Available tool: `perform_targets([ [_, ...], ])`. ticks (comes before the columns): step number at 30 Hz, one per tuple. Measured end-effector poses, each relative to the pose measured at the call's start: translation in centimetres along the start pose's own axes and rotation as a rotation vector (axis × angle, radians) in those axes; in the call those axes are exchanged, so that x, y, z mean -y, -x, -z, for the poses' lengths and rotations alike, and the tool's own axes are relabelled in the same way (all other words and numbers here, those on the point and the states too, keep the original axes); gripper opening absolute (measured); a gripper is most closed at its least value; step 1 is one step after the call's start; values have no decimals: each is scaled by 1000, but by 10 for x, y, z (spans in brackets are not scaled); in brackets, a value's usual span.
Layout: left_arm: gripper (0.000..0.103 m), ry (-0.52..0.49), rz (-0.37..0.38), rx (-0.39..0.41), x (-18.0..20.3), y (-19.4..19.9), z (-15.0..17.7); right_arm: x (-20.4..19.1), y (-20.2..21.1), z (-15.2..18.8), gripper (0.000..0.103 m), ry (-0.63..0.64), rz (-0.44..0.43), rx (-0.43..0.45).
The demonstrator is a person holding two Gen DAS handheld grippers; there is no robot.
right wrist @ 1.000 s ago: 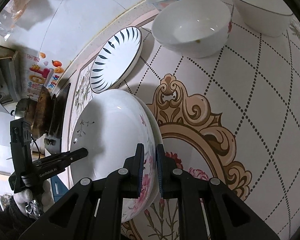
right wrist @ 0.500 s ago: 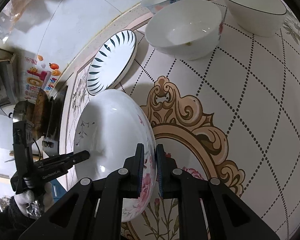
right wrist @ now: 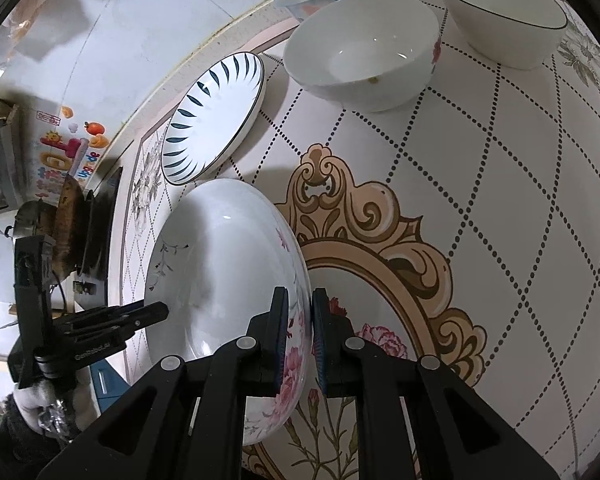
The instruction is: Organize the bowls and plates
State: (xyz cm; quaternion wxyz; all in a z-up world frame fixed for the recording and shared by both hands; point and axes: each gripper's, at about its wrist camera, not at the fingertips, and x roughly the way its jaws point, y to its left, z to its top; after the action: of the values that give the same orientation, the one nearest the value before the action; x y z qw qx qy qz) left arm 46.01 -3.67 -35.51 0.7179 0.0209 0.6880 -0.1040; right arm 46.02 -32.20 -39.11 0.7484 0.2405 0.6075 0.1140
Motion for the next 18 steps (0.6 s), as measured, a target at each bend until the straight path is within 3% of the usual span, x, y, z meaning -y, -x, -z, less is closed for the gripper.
perform_targets([
  [6, 23, -57, -79, 41, 9, 16, -6, -9, -3, 1, 14, 30, 23, -7],
  [13, 23, -50, -63, 50, 4, 31, -10, -10, 7, -7, 15, 2, 9, -15],
  [17, 23, -39, -37, 113, 1, 57, -24, -20, 19, -22, 17, -17, -16, 0],
  [18, 23, -34, -33, 135, -1, 64, -31, -24, 22, -27, 23, -20, -24, 7],
])
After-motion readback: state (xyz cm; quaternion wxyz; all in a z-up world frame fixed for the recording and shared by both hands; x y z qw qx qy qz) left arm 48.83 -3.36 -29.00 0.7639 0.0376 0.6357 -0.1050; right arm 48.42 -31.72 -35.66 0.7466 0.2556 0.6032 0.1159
